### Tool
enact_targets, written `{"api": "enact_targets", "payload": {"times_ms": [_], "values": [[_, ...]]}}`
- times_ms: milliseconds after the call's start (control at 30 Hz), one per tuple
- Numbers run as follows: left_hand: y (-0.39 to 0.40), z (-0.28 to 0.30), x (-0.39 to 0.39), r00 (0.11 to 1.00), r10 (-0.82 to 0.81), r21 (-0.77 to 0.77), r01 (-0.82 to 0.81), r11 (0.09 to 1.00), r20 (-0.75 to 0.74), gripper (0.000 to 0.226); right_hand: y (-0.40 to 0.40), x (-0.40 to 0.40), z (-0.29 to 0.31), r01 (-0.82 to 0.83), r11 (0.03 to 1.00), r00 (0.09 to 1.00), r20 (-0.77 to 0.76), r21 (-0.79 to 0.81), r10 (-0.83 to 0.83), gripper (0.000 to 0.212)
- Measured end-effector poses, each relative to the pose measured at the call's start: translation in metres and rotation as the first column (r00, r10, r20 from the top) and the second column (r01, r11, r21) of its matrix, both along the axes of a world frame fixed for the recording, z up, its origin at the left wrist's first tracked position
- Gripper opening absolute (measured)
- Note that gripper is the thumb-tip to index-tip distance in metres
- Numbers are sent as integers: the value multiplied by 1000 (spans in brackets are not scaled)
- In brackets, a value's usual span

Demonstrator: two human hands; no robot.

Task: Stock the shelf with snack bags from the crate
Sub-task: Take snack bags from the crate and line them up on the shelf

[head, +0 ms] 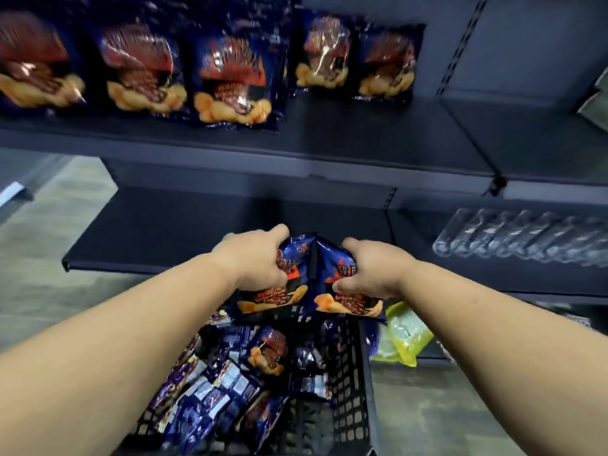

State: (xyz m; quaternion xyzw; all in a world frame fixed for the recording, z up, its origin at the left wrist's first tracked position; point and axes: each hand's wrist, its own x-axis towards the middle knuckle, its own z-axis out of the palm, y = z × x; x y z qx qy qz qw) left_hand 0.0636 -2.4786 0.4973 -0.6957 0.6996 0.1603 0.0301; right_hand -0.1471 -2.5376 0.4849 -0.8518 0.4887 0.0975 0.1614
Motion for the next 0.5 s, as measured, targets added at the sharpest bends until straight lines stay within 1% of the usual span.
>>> {"api": "enact_targets", "payload": {"times_ms": [200,300,500], "values": [[18,56,-16,998,-43,-110,37,993,-55,54,22,-17,58,16,991,1000,22,-134,-13,65],[21,86,-28,997,-52,-146,42,988,-64,53,23,-30,88,23,983,999,40,-182,-16,60],[11,145,-59,999,-44,-275,39,961,-13,51,11,-66,144,-3,957,998,67,-291,23,64]]}}
